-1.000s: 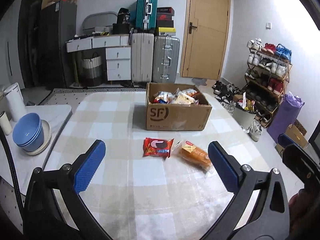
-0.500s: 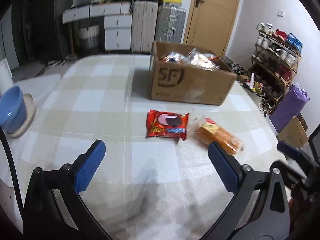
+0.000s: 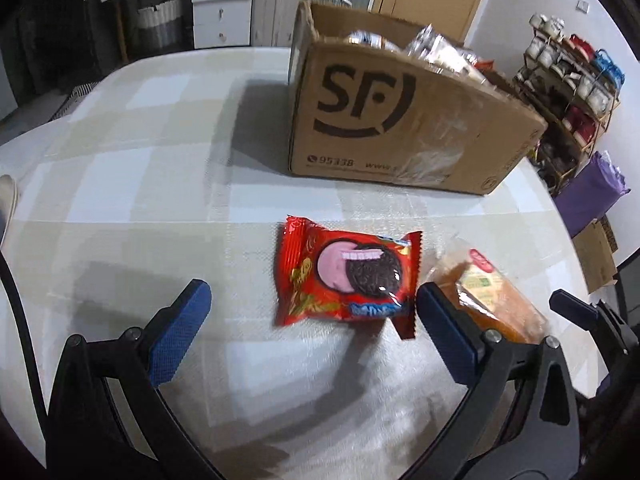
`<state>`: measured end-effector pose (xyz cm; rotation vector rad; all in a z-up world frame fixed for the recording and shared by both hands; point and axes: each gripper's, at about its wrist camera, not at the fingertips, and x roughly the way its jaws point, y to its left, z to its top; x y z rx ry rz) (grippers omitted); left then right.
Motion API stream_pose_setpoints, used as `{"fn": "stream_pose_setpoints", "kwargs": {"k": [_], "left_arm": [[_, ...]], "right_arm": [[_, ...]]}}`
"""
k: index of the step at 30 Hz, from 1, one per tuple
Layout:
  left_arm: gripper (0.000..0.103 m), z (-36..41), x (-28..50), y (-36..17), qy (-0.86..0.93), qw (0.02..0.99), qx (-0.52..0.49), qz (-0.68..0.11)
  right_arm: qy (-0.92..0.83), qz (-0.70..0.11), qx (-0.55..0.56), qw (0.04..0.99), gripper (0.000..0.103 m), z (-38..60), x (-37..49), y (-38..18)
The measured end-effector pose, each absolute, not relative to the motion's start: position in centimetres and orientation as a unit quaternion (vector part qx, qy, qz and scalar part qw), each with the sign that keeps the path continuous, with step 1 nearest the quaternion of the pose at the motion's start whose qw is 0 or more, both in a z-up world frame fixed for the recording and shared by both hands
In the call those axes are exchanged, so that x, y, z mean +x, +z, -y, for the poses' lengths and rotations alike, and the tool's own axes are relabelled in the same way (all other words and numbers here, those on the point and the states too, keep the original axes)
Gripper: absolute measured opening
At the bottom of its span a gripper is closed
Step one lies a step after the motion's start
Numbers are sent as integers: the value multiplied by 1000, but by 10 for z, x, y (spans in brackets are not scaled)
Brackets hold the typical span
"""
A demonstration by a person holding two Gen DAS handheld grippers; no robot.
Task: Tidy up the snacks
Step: 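Grasp the red cookie pack with the left tool while the right tool grasps the bread roll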
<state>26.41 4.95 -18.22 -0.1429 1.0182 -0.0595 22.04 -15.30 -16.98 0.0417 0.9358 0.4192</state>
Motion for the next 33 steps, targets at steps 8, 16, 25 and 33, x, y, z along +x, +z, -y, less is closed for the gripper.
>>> {"fn": "stream_pose_setpoints", "kwargs": {"k": [8, 16, 25, 33], "left_arm": [[102, -41, 298, -204, -31, 870, -51, -489], [65, -50, 302, -203, -23, 884, -57, -463], [48, -64, 301, -203, -36, 891, -66, -448], [48, -63, 263, -199, -40, 894, -71, -441]], "right_arm": [[198, -451, 9, 870, 102, 151, 233, -178], [191, -455, -5, 870, 102, 143, 244, -183], [192, -463, -5, 865, 91, 137, 251, -187], [176, -467, -34, 866, 54, 127, 255, -191]]}}
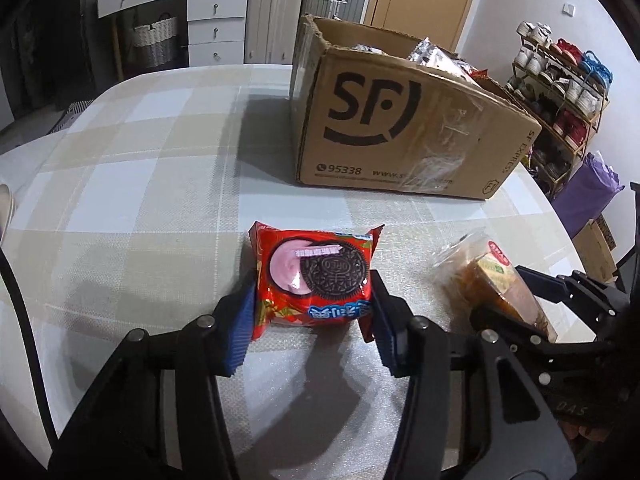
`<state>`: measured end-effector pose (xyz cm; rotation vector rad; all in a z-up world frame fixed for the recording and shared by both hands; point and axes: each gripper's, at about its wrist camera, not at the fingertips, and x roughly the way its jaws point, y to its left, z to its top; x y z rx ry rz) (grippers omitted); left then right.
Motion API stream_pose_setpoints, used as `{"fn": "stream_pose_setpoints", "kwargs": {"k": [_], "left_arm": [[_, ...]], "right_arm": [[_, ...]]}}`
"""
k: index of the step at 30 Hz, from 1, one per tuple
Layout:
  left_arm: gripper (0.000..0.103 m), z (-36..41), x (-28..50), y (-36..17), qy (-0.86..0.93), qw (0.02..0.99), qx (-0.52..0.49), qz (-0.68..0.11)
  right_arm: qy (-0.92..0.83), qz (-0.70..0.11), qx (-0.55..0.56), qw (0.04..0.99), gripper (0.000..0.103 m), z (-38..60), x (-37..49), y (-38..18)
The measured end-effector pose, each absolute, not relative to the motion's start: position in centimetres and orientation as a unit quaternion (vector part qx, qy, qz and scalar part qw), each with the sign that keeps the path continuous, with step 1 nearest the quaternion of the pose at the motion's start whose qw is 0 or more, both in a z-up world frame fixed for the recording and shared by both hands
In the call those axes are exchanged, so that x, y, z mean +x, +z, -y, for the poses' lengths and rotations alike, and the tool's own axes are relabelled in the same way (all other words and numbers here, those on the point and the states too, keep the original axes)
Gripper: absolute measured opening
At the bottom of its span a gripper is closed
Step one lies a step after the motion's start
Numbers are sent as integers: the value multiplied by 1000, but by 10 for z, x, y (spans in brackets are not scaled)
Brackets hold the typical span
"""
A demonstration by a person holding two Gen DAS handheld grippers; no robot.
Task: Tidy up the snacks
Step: 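Grasp the red cookie pack with the left tool while the right tool grasps the bread roll, then lift both items and carry them over the cardboard box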
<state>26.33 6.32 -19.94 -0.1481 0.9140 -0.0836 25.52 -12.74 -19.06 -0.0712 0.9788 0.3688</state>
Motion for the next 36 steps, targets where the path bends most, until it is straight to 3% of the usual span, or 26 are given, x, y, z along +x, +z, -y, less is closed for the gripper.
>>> {"fn": "stream_pose_setpoints", "kwargs": {"k": [3, 8, 24, 36], "left_arm": [[48, -75, 259, -200, -31, 894, -96, -436], [48, -73, 254, -200, -32, 895, -89, -435], [48, -63, 248, -195, -21, 898, -68, -435], [48, -53, 155, -145, -37, 901, -93, -422]], "right_arm": [[175, -460, -45, 869, 38, 127, 251, -190], [159, -435, -104, 880, 38, 113, 239, -190], [218, -404, 77, 885, 37, 159, 199, -150], [246, -370, 139, 885, 37, 189, 130, -114]]}}
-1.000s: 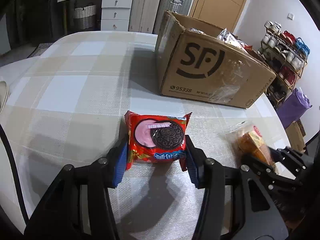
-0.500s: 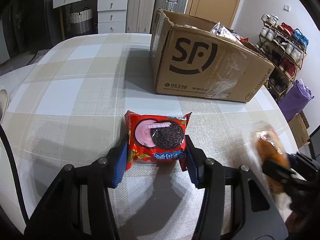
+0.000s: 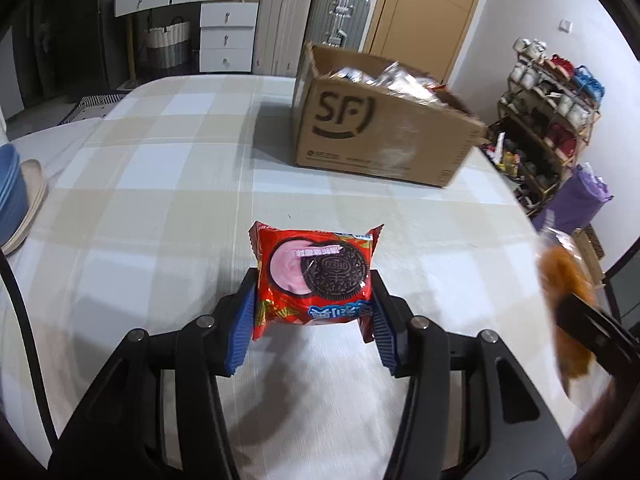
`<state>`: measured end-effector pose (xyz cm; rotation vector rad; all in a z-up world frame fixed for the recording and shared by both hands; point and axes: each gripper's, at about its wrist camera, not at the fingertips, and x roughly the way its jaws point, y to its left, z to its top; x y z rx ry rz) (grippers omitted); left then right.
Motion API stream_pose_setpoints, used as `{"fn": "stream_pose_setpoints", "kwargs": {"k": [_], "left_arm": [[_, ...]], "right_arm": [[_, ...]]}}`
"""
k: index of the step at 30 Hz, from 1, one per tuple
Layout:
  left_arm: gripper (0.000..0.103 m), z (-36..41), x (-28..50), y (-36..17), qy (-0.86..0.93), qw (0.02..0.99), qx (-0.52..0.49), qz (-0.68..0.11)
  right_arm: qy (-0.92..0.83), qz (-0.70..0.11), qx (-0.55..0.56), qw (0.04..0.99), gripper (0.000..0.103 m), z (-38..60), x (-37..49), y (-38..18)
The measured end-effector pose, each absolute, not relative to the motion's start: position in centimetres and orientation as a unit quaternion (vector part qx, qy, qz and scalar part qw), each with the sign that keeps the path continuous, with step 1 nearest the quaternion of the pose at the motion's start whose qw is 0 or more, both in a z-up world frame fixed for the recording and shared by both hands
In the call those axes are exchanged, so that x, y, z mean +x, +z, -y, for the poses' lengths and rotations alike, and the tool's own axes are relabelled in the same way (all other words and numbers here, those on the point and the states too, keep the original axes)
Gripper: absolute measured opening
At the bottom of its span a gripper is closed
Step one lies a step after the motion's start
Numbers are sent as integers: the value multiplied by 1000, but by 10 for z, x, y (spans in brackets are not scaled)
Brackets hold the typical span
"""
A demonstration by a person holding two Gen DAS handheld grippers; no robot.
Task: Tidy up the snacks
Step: 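Lift both items and carry them over the cardboard box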
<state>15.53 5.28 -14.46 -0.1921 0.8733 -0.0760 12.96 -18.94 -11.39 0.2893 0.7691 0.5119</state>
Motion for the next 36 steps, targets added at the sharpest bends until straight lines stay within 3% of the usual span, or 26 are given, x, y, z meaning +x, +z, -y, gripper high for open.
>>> {"fn": "stream_pose_setpoints", "kwargs": {"k": [16, 36], "left_arm": [[48, -32, 26, -88, -74, 912, -94, -392], [48, -35, 37, -94, -69, 910, -92, -398]], "right_arm": [[293, -316, 130, 893, 37, 180, 49, -68], [291, -322, 119, 893, 37, 178, 62, -74]]}}
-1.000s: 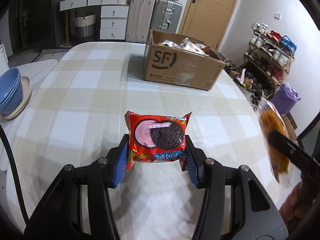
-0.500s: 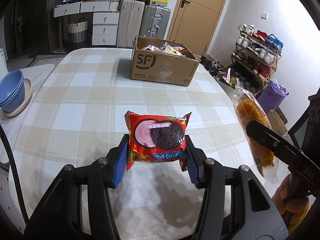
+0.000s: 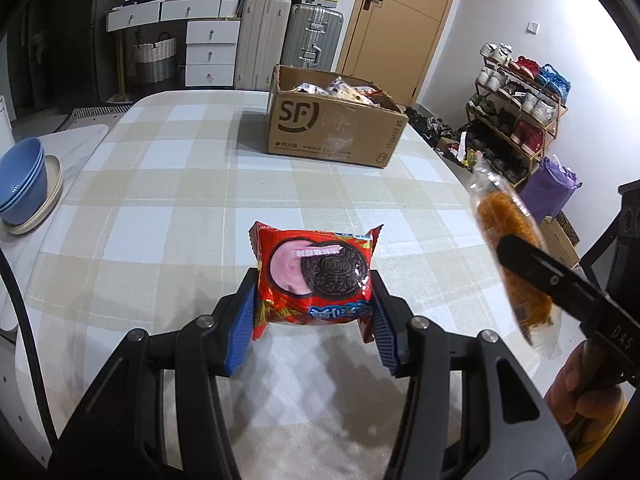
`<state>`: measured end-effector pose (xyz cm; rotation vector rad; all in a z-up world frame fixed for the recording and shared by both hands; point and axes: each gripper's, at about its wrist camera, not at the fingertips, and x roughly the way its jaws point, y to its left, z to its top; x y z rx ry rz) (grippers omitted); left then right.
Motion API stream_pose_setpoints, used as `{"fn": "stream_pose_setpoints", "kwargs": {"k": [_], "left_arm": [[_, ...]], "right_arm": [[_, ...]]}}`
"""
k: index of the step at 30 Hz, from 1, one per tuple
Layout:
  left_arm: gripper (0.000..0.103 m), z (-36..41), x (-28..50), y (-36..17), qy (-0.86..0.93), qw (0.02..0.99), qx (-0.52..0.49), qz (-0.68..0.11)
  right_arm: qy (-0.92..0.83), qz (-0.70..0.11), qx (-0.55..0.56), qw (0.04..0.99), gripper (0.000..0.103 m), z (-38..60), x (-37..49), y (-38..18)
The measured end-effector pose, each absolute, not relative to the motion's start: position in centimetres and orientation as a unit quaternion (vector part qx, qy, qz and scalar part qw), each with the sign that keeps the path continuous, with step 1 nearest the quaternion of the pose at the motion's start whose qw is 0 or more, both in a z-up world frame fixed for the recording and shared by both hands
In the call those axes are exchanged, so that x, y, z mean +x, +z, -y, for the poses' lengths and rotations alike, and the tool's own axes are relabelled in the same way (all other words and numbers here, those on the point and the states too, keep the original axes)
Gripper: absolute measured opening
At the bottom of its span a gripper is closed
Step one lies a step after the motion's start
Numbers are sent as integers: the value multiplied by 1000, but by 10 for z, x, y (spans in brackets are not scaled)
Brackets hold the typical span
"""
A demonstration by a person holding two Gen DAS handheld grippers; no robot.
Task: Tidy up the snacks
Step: 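Lift both items and carry them over the cardboard box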
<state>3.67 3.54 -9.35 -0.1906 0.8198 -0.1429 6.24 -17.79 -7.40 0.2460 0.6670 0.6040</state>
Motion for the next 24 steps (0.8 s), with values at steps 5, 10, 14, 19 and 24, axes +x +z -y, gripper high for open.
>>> {"fn": "stream_pose_setpoints", "kwargs": {"k": [5, 10, 14, 19, 24], "left_arm": [[48, -41, 64, -86, -70, 911, -91, -397], [48, -47, 99, -60, -82, 917, -91, -379], [48, -52, 137, -40, -90, 919, -99, -370], [48, -49, 198, -23, -101, 921, -83, -366], [48, -46, 267, -8, -99, 924, -68, -363]], "right_arm": [[296, -300, 109, 900, 37, 178, 84, -57], [301, -282, 92, 906, 37, 173, 113, -35], [298, -263, 68, 915, 37, 171, 145, -13], [290, -262, 51, 919, 37, 167, 193, 5], [286, -270, 39, 919, 37, 161, 255, 20]]}}
